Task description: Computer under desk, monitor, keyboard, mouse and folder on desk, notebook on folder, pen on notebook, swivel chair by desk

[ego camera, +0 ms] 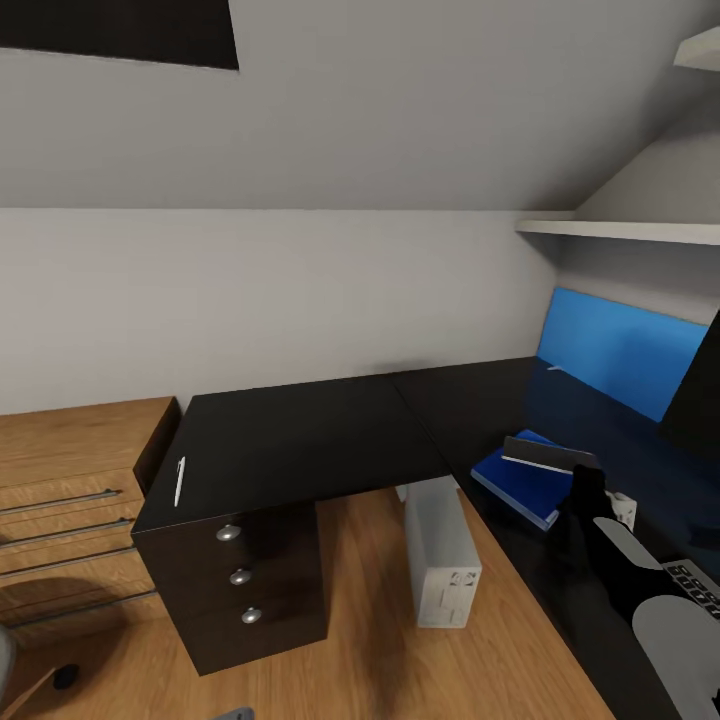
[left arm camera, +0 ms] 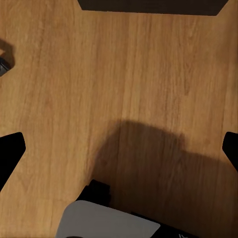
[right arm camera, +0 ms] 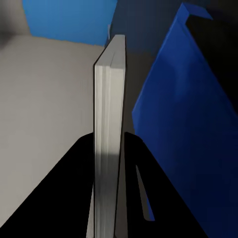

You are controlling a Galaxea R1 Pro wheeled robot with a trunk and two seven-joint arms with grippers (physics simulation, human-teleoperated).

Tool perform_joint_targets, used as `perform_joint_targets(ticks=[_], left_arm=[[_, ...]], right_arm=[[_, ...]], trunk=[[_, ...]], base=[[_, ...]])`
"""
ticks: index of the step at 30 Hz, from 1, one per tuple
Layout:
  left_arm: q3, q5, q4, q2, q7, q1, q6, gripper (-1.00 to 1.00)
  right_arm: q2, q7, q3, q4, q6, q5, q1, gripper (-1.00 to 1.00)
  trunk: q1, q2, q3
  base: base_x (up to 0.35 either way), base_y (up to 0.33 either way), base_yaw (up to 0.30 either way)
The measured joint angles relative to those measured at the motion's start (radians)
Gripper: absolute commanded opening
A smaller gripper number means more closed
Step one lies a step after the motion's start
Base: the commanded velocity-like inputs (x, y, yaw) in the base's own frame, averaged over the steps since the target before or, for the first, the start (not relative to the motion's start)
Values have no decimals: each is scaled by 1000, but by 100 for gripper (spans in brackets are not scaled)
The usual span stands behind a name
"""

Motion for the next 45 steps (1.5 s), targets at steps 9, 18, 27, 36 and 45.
perform_joint_targets(ticks=[9, 18, 27, 36, 45], left_arm=[[0, 0, 0, -1, 0, 0, 0, 100], [0, -1, 0, -1, 0, 0, 0, 100], [0, -1, 0, -1, 0, 0, 0, 100], [0, 0, 0, -1, 0, 0, 0, 100], [0, -1, 0, -2, 0, 0, 0, 100]], right_arm=[[0, 0, 0, 0, 0, 1, 0, -100], [0, -13, 1, 0, 0, 1, 0, -100], [0, -19, 2, 0, 3, 2, 0, -100], [0, -20, 2, 0, 5, 3, 0, -100], [0, -20, 3, 0, 5, 3, 0, -100]], trunk=[[0, 0, 0], [0, 0, 0], [0, 0, 0], [0, 0, 0], [0, 0, 0]], base=[[145, 0, 0], [28, 0, 0], [1, 0, 0], [0, 0, 0], [0, 0, 0]])
